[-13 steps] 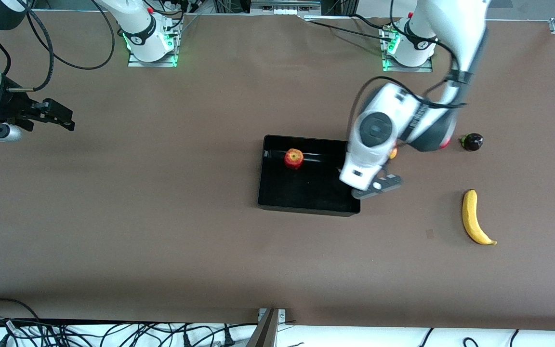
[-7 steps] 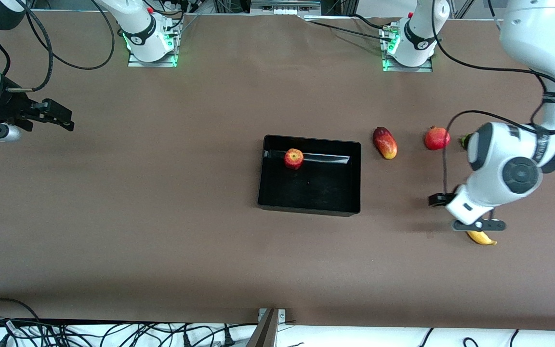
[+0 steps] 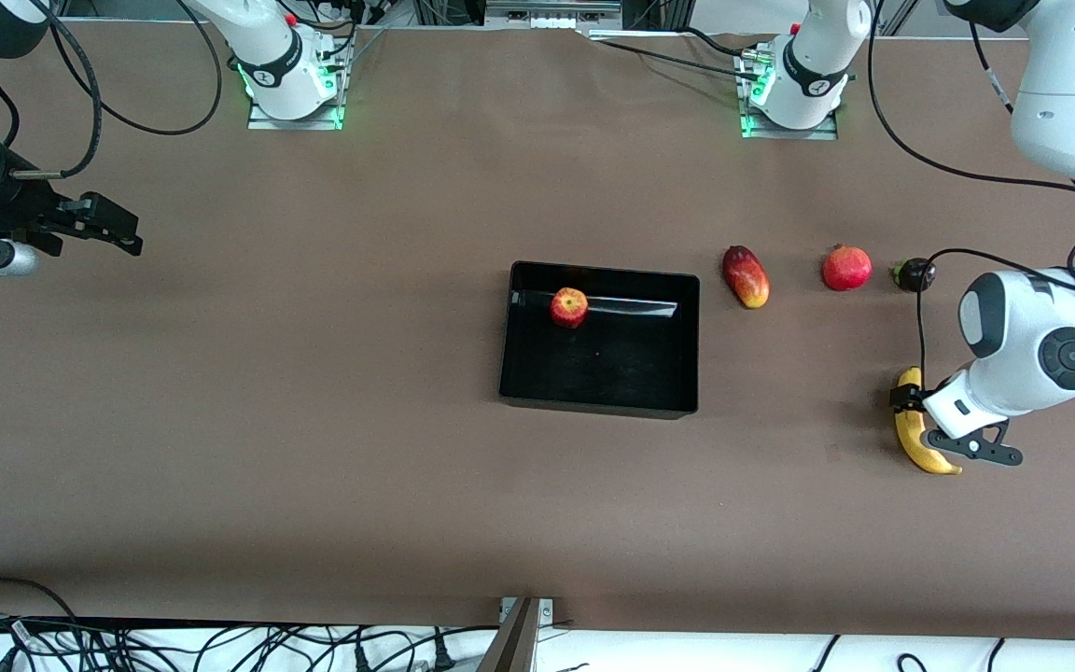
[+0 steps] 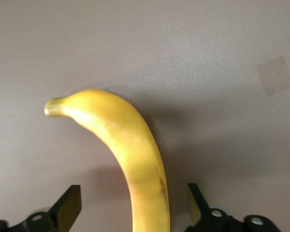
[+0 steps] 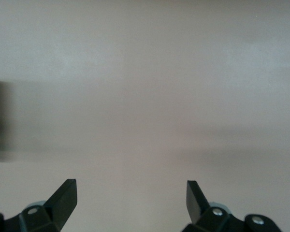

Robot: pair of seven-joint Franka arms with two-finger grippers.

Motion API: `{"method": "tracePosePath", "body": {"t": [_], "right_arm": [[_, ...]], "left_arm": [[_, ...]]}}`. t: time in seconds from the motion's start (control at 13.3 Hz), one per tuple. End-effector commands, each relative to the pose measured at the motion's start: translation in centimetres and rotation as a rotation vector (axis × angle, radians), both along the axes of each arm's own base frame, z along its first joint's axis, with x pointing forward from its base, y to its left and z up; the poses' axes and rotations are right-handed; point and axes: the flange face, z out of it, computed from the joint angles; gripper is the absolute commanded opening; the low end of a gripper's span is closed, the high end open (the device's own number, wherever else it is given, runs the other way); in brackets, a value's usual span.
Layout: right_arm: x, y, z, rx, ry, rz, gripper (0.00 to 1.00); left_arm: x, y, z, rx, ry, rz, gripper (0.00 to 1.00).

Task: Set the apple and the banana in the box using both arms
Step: 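Lift the banana and carry it over the box with the left gripper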

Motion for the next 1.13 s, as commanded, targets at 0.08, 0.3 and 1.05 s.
{"method": "tracePosePath", "body": {"t": [0.08,0.3,1.05], "right_arm": [[0.4,0.1,0.5,-0.004,-0.012,-0.004,1.0],[0.4,0.4,0.5,-0.004,-0.012,0.001,1.0],[0.4,0.6,0.5,-0.004,-0.012,0.004,1.0]], "left_arm": [[0.1,-0.5,-1.0,0.004,-0.021,-0.043,0.0],[0.2,-1.8,0.0,-0.006,-0.008,-0.053,0.0],[-4.0,-32.9,14.3,-0.053,0.219,0.179,0.0]]}}
